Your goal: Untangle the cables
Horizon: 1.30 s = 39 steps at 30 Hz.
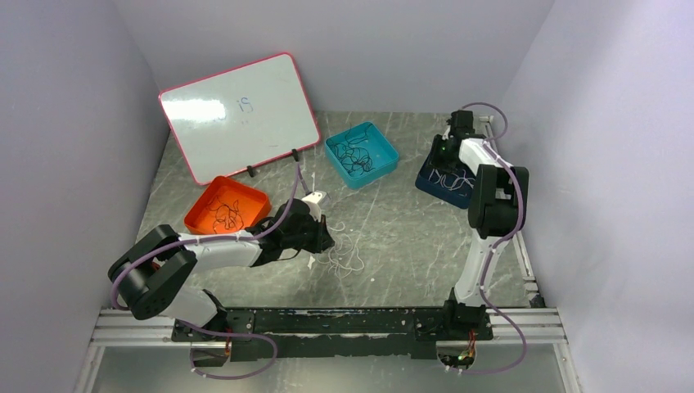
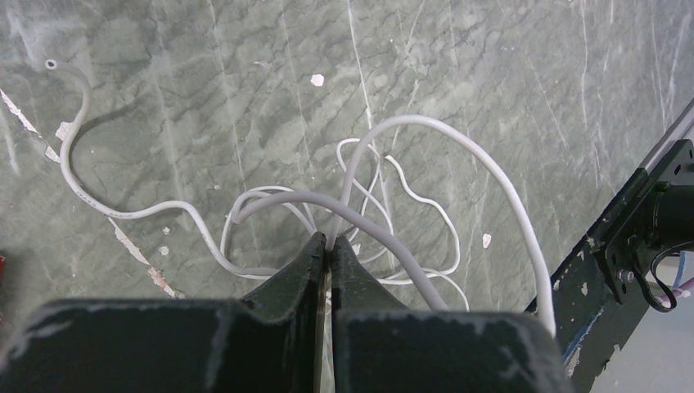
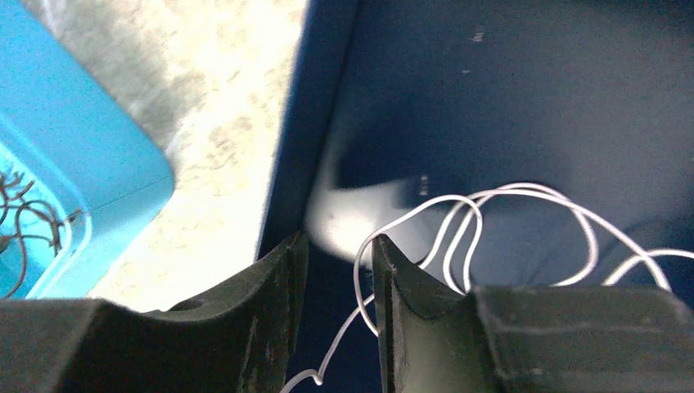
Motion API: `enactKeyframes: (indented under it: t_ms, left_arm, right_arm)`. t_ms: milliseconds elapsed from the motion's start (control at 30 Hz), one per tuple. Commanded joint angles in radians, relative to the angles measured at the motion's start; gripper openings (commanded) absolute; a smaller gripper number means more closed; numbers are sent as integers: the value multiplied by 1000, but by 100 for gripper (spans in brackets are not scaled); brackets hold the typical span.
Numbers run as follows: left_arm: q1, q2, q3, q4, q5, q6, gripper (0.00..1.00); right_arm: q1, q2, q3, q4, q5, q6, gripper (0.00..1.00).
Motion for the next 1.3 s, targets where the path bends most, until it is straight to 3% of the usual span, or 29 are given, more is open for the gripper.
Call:
enactKeyframes:
  t_ms: [0, 433, 767, 933, 1033, 1133, 1267]
  left_arm:
    - [-8, -15, -8, 41, 11, -3, 7]
    - [-7, -10, -10, 35, 11, 2, 7]
    - [-8, -8, -11, 41, 19, -4, 7]
    - [-8, -7, -3, 29, 20, 5, 7]
    - [-8, -4, 0, 27, 21, 6, 7]
    - [-7, -2, -1, 27, 21, 3, 7]
    - [-8, 7, 2, 28, 25, 3, 7]
  right_arm:
    - [23, 22, 34, -30, -94, -35, 38]
    - [68, -35, 38, -31, -323, -24, 39]
    - [69, -132, 148, -160, 3, -68, 53]
    - [69, -135, 186, -205, 133, -85, 67]
    - [71, -133, 201, -224, 200, -96, 69]
    - [71, -150, 203, -226, 191, -99, 68]
    - [72, -161, 238, -269, 45, -91, 66]
